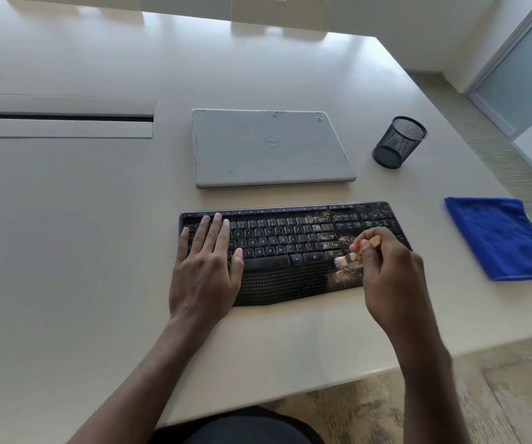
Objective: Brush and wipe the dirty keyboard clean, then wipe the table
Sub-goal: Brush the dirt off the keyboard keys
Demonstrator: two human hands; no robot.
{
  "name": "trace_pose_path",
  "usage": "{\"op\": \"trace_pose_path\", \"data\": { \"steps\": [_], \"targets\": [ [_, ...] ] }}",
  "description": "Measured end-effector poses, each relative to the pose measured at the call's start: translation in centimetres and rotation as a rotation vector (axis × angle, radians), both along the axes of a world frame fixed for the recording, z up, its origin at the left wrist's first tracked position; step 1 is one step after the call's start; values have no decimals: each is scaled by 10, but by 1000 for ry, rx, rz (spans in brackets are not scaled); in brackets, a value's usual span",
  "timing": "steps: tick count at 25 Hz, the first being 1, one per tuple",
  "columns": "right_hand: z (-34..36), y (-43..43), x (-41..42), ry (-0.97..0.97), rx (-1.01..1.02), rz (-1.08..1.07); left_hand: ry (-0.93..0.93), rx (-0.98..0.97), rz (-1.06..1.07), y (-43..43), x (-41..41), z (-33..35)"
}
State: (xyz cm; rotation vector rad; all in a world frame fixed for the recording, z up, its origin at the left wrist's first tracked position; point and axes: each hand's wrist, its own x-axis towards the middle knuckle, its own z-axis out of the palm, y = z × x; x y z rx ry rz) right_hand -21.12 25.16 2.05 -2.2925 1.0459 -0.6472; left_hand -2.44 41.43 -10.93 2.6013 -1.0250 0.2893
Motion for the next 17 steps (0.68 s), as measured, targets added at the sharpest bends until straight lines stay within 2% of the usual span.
{"op": "trace_pose_path", "data": {
  "steps": [4, 10, 14, 17],
  "targets": [
    [-8, 14, 4, 23, 217, 199, 3, -5, -3, 0, 1, 0],
    [-3, 8, -9, 46, 55, 20, 3, -6, -4, 0, 1, 0],
    [-9, 28, -1, 7, 280, 216, 6, 3, -4, 1, 0, 1],
    [-12, 19, -9, 58, 210, 144, 5, 7, -8, 1, 0, 1]
  ]
}}
